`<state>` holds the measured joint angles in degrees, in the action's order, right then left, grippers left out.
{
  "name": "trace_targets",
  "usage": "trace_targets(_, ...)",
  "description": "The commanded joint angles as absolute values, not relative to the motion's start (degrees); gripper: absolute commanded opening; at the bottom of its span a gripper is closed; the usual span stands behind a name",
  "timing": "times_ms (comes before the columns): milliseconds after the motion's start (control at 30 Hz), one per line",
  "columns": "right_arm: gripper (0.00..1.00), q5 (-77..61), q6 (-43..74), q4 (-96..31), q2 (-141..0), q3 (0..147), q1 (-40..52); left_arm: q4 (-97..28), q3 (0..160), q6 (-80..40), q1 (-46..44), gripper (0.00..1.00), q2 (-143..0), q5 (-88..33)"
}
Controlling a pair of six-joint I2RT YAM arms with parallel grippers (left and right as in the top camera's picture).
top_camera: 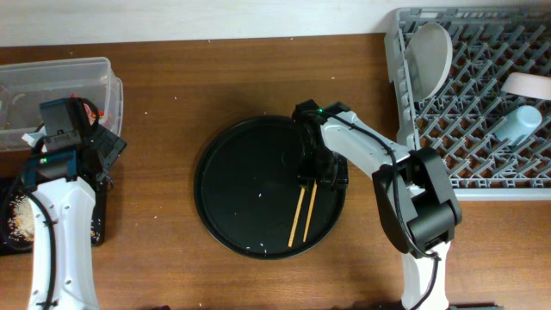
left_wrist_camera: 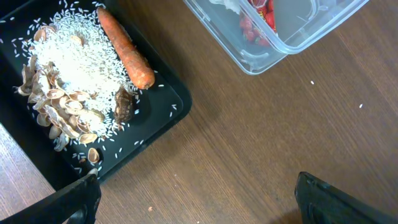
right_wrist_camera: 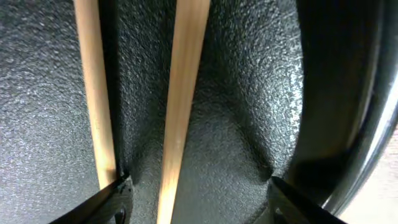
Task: Sort waste into correct bins and load items into the dishwasher rack
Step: 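Grasp one wooden chopstick on the round tray with the right gripper, then drop the chopstick into the dish rack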
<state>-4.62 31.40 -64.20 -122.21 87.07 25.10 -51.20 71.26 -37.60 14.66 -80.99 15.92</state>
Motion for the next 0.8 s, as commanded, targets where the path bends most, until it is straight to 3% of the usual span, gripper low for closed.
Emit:
trace_targets(0, 0.64, -4.2, 32.1, -63.2, -121.6, 86.7, 24.7, -51.1, 71.8, -38.3, 14.8, 0.99, -80.8, 16.3)
trace_targets(67, 0.58, -3.8, 32.3, -63.2, -121.6, 86.4, 24.7, -51.1, 71.8, -38.3, 14.8, 0.99, -80.8, 16.3)
trace_targets(133, 0.38, -3.8, 32.7, -63.0, -121.6, 86.4, 24.7, -51.1, 71.8, -38.3, 14.8, 0.99, -80.8, 16.3)
trace_targets(200, 0.36, -3.8, 33.5, -62.8, -121.6, 86.4, 24.7, -51.1, 71.8, -38.3, 14.8, 0.99, -80.8, 16.3)
trace_targets(233, 0.15, -3.9, 33.6, -62.6, -121.6, 86.4, 24.7, -51.1, 71.8, -38.3, 14.8, 0.99, -80.8, 16.3)
trace_targets(267, 0.05, -3.9, 33.8, -62.3, -121.5, 86.4, 24.7, -51.1, 71.8, -38.3, 14.8, 0.99, -80.8, 16.3)
trace_targets(400, 0.04, -3.9, 33.3, -61.5, -118.9, 86.5, 23.8, -51.1, 71.8, -38.3, 14.8, 0.99, -80.8, 16.3)
trace_targets(500, 0.04, -5.6, 26.5, -63.8, -111.6, 91.0, 19.0, -51.1, 71.8, -38.3, 14.8, 0.99, -80.8, 16.3)
trace_targets(767, 0.04, -5.8, -4.4, -65.9, -101.2, 110.6, -6.4, -51.1, 71.8, -38.3, 14.8, 0.99, -80.8, 16.3)
